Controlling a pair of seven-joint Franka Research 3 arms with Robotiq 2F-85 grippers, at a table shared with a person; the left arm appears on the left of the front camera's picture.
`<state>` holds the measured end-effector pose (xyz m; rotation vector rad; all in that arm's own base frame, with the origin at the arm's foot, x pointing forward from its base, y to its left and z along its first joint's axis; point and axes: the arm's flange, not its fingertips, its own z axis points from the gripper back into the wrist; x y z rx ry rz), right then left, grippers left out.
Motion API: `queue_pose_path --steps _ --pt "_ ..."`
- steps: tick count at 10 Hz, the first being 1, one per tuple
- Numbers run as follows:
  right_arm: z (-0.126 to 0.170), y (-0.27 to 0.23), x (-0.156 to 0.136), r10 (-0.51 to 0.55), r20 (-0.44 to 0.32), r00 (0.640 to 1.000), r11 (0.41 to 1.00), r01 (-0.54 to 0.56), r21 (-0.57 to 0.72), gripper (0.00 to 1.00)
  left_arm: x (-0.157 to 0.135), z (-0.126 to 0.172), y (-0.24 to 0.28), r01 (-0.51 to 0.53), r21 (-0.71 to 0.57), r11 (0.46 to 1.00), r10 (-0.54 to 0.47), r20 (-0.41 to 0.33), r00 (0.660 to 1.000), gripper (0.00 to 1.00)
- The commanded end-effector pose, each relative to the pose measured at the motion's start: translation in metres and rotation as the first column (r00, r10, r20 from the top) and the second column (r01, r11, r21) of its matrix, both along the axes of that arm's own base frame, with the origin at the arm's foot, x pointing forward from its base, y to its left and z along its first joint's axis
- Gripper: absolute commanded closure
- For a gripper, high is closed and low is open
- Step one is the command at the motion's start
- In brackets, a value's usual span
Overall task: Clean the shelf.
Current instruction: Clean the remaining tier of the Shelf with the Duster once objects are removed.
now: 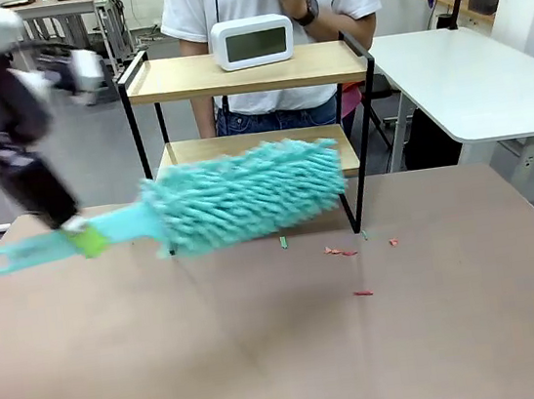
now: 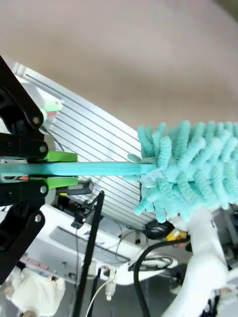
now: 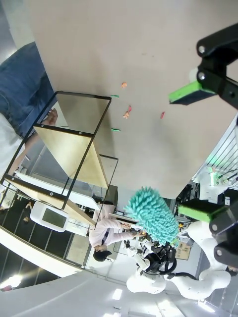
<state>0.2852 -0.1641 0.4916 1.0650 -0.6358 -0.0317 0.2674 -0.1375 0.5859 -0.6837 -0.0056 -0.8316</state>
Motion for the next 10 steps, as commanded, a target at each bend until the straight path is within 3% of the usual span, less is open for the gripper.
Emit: queue_pose_path --steps 1,3,4,5,6,8,9,10 --pt "0.0 0.001 0.003 0.0 0.037 0.999 1.0 0.0 0.006 0.0 -0.045 0.023 0.1 -0.081 -0.029 0.996 0.083 0.078 0.993 0.88" --pt "0.0 0.001 0.003 0.0 0.037 0.999 1.0 0.0 0.006 0.0 -0.088 0.034 0.194 -0.23 -0.245 0.942 0.254 0.07 0.965 0.88" --pt "0.0 0.001 0.003 0.0 0.037 0.999 1.0 0.0 0.006 0.0 -0.098 0.024 0.233 -0.423 -0.357 0.833 0.464 0.036 0.885 0.88" --pt "0.0 0.001 0.003 0.0 0.037 0.999 1.0 0.0 0.006 0.0 -0.095 0.009 0.257 -0.567 -0.409 0.715 0.607 -0.038 0.794 0.88" --pt "0.0 0.001 0.003 0.0 0.037 0.999 1.0 0.0 0.006 0.0 -0.084 -0.01 0.275 -0.626 -0.436 0.646 0.638 -0.142 0.757 0.88" --pt "0.0 0.001 0.003 0.0 0.037 0.999 1.0 0.0 0.006 0.0 -0.043 -0.045 0.281 -0.751 -0.408 0.519 0.729 -0.248 0.638 0.88" --pt "0.0 0.001 0.003 0.0 0.037 0.999 1.0 0.0 0.006 0.0 -0.019 -0.06 0.279 -0.828 -0.358 0.431 0.797 -0.278 0.535 0.88" --pt "0.0 0.001 0.003 0.0 0.037 0.999 1.0 0.0 0.006 0.0 0.002 -0.074 0.271 -0.874 -0.269 0.404 0.82 -0.317 0.477 0.88"
